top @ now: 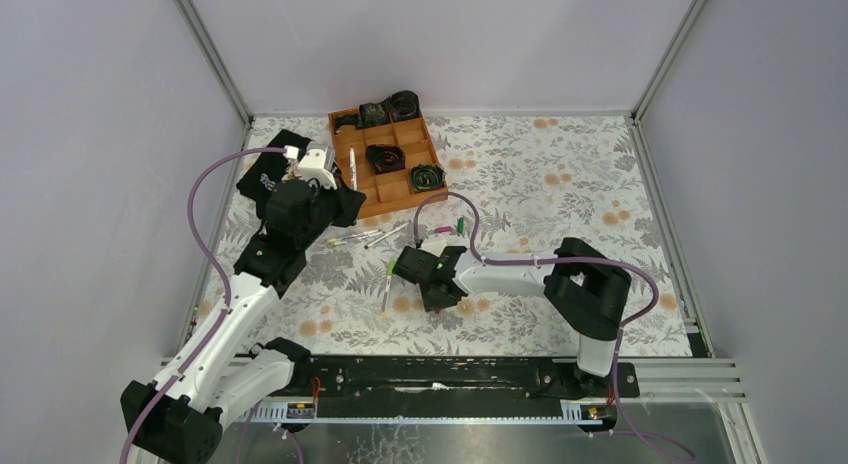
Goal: Insert the pens into the pen caps
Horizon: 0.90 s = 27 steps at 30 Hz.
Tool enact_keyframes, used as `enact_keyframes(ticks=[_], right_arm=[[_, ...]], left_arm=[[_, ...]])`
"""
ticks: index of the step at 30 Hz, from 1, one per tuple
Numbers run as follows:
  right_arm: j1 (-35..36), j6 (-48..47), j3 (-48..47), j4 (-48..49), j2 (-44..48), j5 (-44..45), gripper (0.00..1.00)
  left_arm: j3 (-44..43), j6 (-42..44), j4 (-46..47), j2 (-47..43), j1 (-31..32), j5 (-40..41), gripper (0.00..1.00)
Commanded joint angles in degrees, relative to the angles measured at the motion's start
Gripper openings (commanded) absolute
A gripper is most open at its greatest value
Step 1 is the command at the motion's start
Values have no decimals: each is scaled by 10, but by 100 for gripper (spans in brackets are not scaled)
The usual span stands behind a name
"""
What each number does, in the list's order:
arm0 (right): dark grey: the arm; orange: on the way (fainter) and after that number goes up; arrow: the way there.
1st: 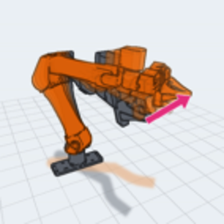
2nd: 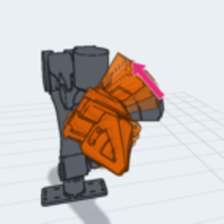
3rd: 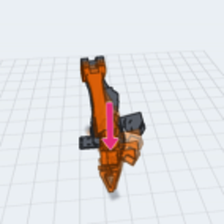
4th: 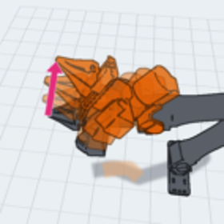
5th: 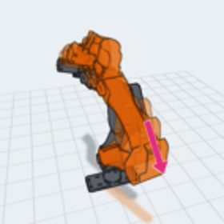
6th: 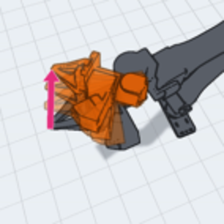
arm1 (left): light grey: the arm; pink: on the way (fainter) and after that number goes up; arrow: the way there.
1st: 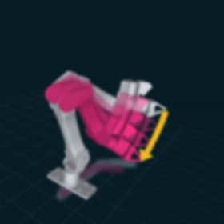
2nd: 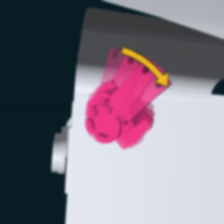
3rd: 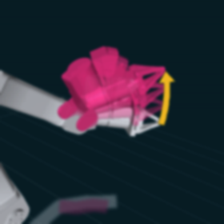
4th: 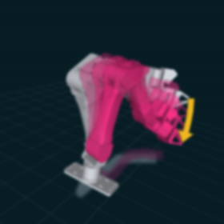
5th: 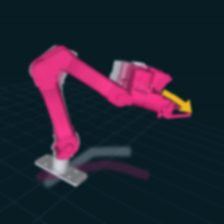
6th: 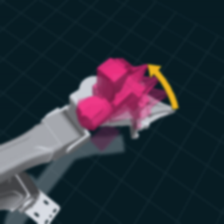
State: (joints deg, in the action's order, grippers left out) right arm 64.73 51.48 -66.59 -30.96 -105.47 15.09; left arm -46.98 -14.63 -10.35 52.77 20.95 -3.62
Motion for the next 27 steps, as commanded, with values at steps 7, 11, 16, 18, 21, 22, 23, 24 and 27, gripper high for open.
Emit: enact_keyframes(ticks=[7,11,16,18,21,22,23,24,27], right_arm=[[-12,-13,-23,-7,-30,33,32],[-13,-10,-12,1,-28,22,30],[-24,-11,16,23,-6,12,10],[-35,-17,24,31,14,10,2],[-55,-29,39,48,52,7,0],[-63,-34,44,54,67,6,0],[-71,-40,48,59,83,5,0],[-80,-46,51,66,96,2,0],[-111,-57,54,80,148,-2,0]], left_arm=[[5,-3,16,-9,-2,-3,0],[5,-3,16,-10,-2,-3,0],[8,-15,19,-8,-1,-24,0],[13,-33,28,-7,0,-48,0],[41,-72,49,-9,7,-83,0],[54,-91,60,-11,12,-95,0],[69,-103,75,-17,20,-109,0],[86,-114,91,-22,31,-118,0],[127,-134,134,-34,59,-148,0]])
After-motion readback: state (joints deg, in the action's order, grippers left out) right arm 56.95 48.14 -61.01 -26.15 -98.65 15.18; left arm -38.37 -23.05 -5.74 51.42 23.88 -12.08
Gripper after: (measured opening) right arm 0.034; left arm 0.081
